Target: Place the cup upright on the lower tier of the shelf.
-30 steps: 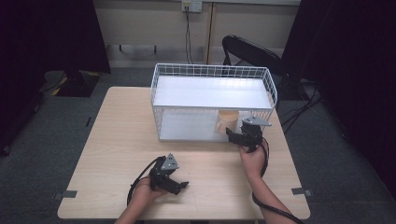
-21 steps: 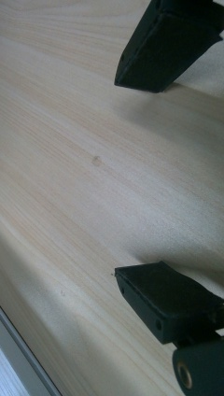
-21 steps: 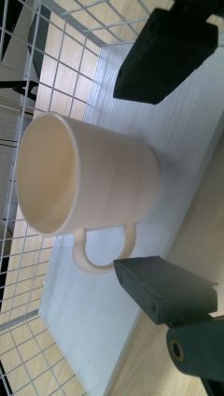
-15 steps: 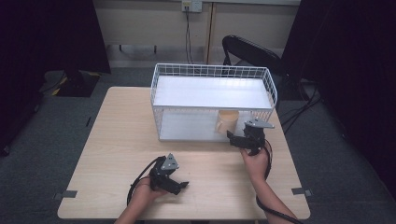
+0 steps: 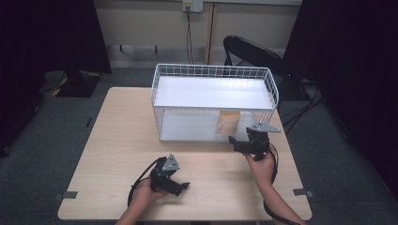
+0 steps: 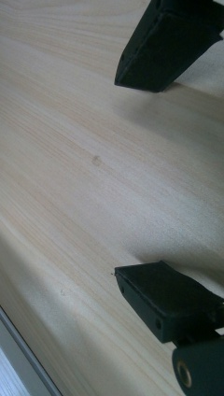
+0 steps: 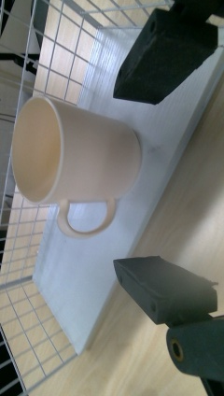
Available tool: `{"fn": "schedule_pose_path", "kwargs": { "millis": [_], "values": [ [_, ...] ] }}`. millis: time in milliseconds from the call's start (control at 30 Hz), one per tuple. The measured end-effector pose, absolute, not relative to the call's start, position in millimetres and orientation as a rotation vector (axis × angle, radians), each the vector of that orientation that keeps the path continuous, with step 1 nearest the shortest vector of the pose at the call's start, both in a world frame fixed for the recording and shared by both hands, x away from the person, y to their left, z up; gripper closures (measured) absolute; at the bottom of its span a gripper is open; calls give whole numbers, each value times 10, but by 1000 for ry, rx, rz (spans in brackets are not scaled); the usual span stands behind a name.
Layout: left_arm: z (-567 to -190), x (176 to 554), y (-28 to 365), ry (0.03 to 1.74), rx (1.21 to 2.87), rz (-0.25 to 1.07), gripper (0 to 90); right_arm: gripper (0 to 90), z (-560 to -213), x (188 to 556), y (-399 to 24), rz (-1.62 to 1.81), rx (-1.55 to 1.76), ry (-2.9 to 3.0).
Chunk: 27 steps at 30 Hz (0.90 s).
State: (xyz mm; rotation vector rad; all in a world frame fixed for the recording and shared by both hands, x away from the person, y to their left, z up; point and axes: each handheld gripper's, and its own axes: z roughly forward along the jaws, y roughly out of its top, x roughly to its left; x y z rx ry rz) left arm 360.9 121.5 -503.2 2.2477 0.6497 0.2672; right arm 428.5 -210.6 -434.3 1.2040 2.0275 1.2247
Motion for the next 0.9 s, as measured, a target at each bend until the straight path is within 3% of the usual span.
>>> {"fn": "schedule_pose_path", "kwargs": {
  "millis": [900],
  "values": [
    [-5034,3608,1214,651,2246,269,79,148,-4396,3946,-2238,1224,1097,2142]
  ]
}}
